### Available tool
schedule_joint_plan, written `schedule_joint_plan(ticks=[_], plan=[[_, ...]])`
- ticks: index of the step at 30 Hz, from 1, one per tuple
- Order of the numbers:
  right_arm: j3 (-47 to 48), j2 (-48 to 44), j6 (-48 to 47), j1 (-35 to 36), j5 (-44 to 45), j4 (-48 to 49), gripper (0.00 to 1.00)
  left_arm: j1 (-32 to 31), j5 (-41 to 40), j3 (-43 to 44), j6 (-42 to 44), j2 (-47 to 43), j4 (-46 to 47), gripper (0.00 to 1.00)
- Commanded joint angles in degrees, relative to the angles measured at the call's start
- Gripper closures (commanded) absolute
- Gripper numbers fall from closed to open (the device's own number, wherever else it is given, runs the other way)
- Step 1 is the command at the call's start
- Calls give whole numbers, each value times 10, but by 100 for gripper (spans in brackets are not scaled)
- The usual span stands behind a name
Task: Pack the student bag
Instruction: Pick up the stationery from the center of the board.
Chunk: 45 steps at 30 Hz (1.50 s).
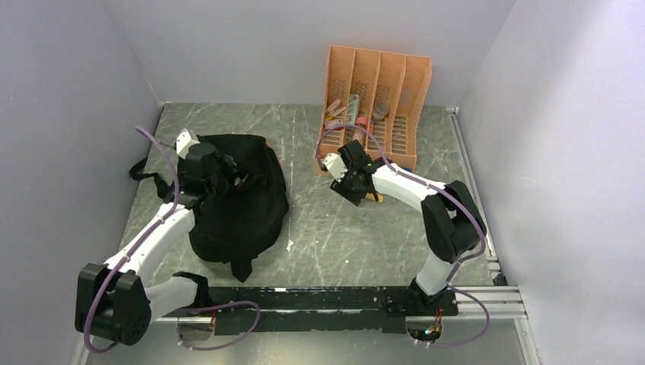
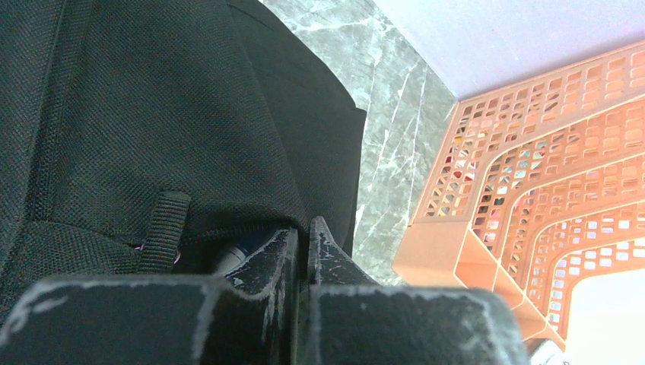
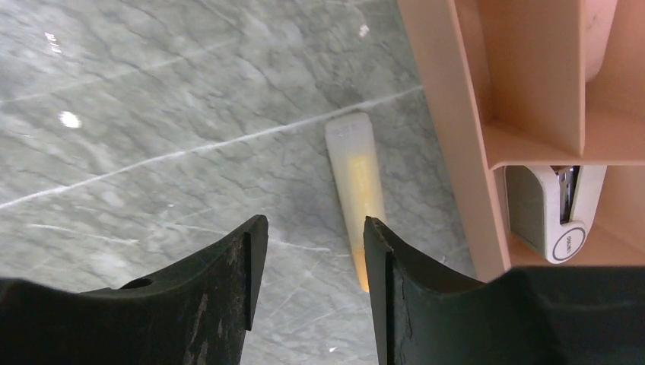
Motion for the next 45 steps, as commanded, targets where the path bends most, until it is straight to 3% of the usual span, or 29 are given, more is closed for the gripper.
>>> schedule_joint_plan(ticks=[1,12,22,29,36,45], plan=[[10,24,-38,-30,-14,-17,47,-14,9,21,8,3,25,95],[34,60,-57,-89,-79,-14,46,-19,6,22,8,3,23,95],[41,87,-69,-99,-131,-19,50,-20,6,22,8,2,22,95],[58,104,-57,-98,-159,-41,64,-20,4,20,7,-1,21,95],[59,84,-22,-80,-136,-17,85,-20,3,21,7,-4,20,95],[4,-34,39,-7,-313,136,98,-20,3,21,8,-8,17,95]])
